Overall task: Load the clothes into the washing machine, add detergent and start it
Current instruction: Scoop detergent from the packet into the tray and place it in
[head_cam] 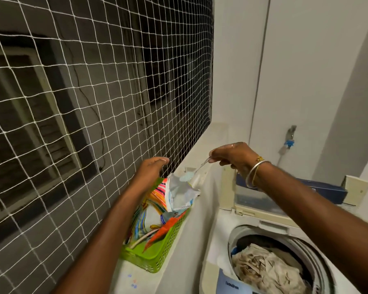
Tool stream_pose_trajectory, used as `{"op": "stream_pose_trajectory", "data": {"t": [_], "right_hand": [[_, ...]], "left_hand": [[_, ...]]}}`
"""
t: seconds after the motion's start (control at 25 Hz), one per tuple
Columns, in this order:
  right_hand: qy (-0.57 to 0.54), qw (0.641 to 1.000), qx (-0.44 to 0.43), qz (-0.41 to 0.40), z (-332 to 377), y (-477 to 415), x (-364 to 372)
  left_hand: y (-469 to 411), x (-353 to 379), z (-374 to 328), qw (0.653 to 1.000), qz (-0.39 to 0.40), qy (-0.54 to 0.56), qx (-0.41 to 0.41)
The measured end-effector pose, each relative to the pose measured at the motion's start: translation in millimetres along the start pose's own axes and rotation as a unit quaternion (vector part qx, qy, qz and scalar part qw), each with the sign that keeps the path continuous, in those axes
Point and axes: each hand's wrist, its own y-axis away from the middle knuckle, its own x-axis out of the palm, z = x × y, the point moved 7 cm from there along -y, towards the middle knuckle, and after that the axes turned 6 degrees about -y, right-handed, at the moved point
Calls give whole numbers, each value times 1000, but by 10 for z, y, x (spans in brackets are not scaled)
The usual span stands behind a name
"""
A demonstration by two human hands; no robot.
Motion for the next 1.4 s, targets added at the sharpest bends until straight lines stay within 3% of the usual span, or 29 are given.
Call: {"op": "stream_pose_trajectory", "data": {"t": [0.24,0.52,0.76,1.4], "right_hand": [[-23,999,42,-4,-91,-360,-129],[-17,994,102,28,-480,-1167,-28],[24,990,126,61,-866,-1821,110],[156,980,34,117,-1163,-2376,341]], "left_hand": [[-199,103,51,1000,9,-18,-5],[-507,69,226,999,-4,38,-37],[-545,221,229,996,43,53,-65],[-502,195,256,996,29,49,-67]]}}
